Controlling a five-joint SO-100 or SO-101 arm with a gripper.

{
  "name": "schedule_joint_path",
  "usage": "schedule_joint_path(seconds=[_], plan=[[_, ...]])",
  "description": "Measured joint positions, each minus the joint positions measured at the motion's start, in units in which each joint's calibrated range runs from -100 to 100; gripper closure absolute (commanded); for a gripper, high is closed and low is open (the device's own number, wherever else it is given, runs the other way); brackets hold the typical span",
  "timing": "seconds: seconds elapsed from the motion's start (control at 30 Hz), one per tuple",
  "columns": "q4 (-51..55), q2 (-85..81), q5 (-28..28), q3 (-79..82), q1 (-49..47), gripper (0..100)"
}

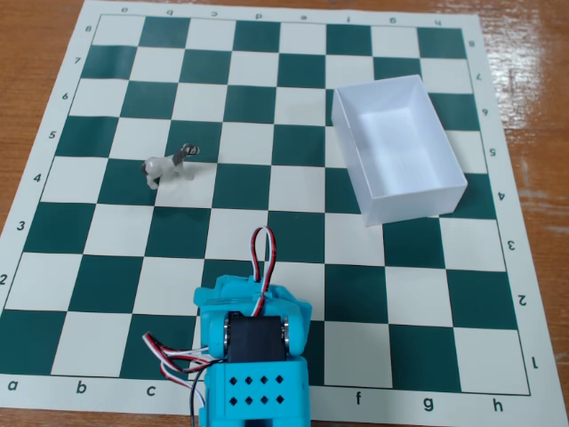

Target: Grab the toy horse and put it in the box.

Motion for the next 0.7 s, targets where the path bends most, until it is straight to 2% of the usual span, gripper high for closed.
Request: schedule_joint_path(seconds=[0.47, 0.7], plan=[[0.00, 0.00, -0.05, 0.00, -0.37, 63], [-1.31, 4.77, -4.89, -3.99, -0.90, 64]])
